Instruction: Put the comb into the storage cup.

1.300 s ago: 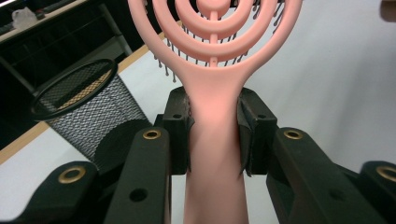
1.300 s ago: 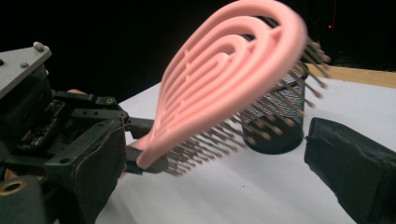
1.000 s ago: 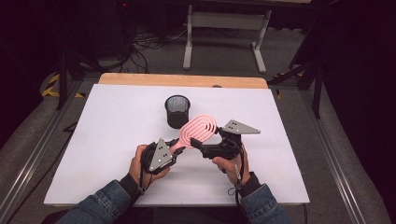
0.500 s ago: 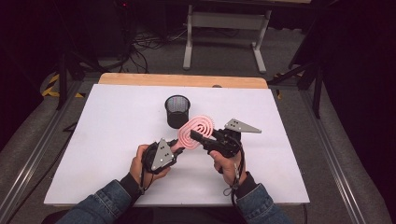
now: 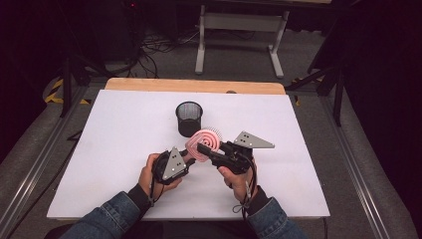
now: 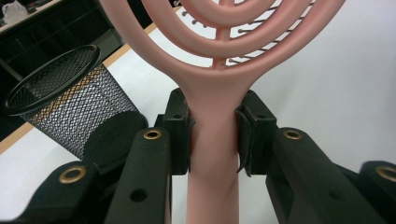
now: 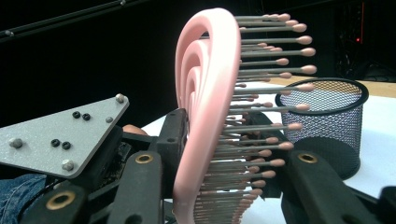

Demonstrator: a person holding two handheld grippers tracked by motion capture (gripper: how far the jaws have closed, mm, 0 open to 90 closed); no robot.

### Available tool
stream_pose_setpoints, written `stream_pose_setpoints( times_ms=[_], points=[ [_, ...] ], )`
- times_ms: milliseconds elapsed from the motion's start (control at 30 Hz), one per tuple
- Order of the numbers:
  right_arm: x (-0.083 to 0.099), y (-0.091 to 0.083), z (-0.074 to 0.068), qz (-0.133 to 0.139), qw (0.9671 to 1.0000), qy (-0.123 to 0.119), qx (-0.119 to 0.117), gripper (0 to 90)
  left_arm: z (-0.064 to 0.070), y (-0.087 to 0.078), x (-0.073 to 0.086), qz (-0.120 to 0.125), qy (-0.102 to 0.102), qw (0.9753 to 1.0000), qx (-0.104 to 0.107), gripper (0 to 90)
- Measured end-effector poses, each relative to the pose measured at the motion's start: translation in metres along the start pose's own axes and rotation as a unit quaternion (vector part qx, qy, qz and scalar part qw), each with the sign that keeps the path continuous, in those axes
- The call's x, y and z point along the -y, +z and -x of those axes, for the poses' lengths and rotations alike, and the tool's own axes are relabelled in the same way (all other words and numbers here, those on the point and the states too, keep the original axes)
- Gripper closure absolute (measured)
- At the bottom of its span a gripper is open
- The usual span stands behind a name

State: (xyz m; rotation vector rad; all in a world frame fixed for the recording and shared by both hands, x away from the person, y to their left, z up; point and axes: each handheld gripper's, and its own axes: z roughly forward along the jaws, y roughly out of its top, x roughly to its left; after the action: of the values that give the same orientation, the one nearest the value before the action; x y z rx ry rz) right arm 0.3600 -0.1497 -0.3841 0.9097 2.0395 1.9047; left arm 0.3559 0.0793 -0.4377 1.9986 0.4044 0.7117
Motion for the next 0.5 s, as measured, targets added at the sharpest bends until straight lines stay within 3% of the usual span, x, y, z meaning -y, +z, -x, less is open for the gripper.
stream_pose_setpoints(
  times_ms=[367, 500],
  points=[
    [-0.0010, -0.0057, -0.0014, 0.020, 0.9991, -0.034, 0.012, 62.8, -0.0009, 0.0004, -0.0011, 0.002, -0.003, 1.0000, 0.004, 58.1],
    [-0.0016, -0.0083, 0.0007, 0.027, 0.9978, -0.048, 0.037, 63.0, -0.0012, 0.0003, -0.0018, 0.001, -0.004, 1.0000, -0.002, 50.8]
  ],
)
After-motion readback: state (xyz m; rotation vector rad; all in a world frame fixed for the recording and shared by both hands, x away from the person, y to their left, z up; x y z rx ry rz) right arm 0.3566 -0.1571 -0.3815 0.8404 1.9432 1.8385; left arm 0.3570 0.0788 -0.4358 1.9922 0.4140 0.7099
